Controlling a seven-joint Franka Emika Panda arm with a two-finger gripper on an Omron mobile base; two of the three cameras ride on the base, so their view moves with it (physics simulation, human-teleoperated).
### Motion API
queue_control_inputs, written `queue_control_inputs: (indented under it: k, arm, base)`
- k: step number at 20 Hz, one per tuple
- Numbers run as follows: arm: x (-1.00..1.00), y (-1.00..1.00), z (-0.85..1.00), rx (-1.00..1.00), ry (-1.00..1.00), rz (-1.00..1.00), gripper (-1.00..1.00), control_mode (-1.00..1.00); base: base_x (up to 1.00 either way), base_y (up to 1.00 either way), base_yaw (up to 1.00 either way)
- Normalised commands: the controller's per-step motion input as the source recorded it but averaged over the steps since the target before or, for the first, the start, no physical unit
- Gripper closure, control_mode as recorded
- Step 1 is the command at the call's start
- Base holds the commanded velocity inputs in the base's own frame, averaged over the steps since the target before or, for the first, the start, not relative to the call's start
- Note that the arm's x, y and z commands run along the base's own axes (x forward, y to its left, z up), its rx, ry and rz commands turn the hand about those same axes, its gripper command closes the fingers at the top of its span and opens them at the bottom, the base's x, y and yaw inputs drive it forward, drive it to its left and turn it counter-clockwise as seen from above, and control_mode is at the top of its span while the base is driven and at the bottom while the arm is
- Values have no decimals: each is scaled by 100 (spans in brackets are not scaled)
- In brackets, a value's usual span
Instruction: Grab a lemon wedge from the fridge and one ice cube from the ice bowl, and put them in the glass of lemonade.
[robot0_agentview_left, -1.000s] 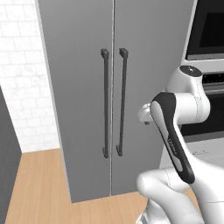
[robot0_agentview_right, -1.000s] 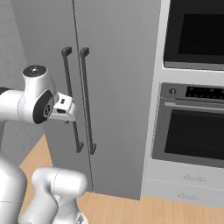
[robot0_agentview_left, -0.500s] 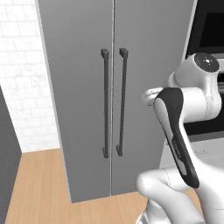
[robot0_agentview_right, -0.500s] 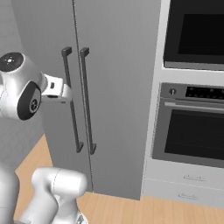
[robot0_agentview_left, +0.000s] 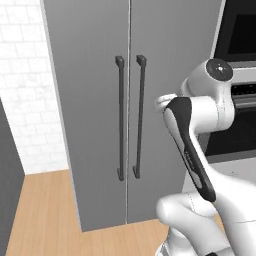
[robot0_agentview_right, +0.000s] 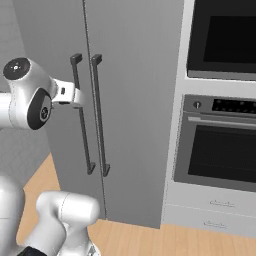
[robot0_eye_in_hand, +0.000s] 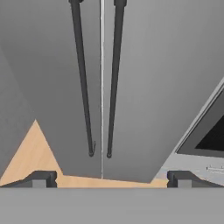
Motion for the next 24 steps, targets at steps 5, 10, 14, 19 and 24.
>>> queue_control_inputs:
  k: [5,10,14,19,24]
  arm:
    - [100,52,-64,1,-7,-12,-100,-100]
    - [72,4,-24,2,12,-20,-100,-100]
    - [18,-33,0,15,9,-17,-100,-100]
    - [27,-5,-3,5,6,-2,-100,-100]
    - [42,0,-38,2,0,0,-100,-100]
  base:
    - [0,0,0]
    - [0,0,0]
    - [0,0,0]
    - [0,0,0]
    - [0,0,0]
